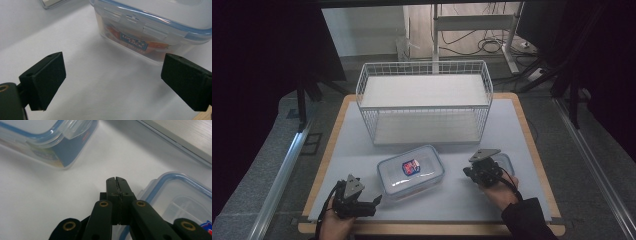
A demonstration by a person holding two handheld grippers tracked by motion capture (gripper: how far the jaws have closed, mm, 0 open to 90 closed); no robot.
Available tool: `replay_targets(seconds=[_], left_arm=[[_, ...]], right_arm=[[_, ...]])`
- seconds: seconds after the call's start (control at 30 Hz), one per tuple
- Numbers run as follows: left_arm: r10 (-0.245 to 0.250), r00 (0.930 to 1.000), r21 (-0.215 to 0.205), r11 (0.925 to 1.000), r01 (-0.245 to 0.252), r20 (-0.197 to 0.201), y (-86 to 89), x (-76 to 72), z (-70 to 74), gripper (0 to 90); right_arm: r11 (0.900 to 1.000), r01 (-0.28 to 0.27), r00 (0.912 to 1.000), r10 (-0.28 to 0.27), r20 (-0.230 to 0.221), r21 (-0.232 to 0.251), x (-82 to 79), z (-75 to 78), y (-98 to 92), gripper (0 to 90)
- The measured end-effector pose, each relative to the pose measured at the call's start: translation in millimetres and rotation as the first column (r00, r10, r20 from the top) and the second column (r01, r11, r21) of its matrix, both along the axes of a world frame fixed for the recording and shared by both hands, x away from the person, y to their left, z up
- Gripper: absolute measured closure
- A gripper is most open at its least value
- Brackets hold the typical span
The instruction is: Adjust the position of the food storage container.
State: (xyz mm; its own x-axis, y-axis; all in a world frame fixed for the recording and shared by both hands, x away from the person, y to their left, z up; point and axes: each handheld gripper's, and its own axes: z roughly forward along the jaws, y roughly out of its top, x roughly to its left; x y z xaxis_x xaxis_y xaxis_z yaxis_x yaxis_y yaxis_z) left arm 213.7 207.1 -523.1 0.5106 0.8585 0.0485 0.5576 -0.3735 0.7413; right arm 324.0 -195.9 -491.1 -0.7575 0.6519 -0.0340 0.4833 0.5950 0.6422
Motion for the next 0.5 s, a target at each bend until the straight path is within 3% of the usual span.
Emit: replay_targets(seconds=[0.03, 0.13, 0.23, 0.33, 0.4, 0.43, 0.47, 0.5], left_arm=[[0.001, 1.0, -0.003, 1.0, -0.001, -0.004, 0.0, -0.1, 0.2, 5.9], [0.002, 0.9998, -0.022, 0.9997, -0.002, -0.019, 0.1, 0.3, 0.8, 6.2], [0.008, 0.9992, -0.029, 0.9995, -0.01, -0.04, -0.3, 0.8, 0.9, 5.7], [0.005, 0.9979, -0.075, 0.9971, -0.01, -0.064, 1.4, 2.3, 1.8, 5.9], [0.014, 0.9978, -0.08, 0.9966, -0.019, -0.065, 1.4, 2.5, 2.8, 15.1], [0.015, 0.998, -0.074, 0.9971, -0.02, -0.062, 1.0, 2.3, 3.5, 15.1], [0.017, 0.9982, -0.068, 0.9975, -0.021, -0.058, 0.5, 2.0, 4.6, 21.4], [0.015, 0.9982, -0.069, 0.9974, -0.019, -0.058, 0.4, 2.2, 5.1, 34.5]], right_arm=[[1.0, 0.008, 0.9999, -0.007, -0.008, 0.015, 1.8, -0.1, -3.3, 89.7], [0.999, 0.047, 0.9982, -0.046, 0.039, -0.02, 3.8, 3.4, -11.2, 89.7], [0.996, 0.09, 0.9954, -0.09, 0.036, 0.001, 10.7, 3.3, -23.6, 89.7], [0.994, 0.112, 0.9931, -0.113, 0.032, 0.019, 13.6, 3.0, -30.8, 89.6], [0.995, 0.089, 0.9947, -0.091, 0.047, 0.043, 9.5, 5.8, -25.5, 89.1], [0.995, 0.089, 0.9947, -0.091, 0.047, 0.043, 9.5, 5.8, -25.5, 89.1], [0.996, 0.076, 0.9957, -0.079, 0.048, 0.055, 8.3, 6.1, -22.0, 89.1], [0.996, 0.057, 0.9972, -0.06, 0.043, 0.063, 7.2, 5.8, -17.3, 89.0]])
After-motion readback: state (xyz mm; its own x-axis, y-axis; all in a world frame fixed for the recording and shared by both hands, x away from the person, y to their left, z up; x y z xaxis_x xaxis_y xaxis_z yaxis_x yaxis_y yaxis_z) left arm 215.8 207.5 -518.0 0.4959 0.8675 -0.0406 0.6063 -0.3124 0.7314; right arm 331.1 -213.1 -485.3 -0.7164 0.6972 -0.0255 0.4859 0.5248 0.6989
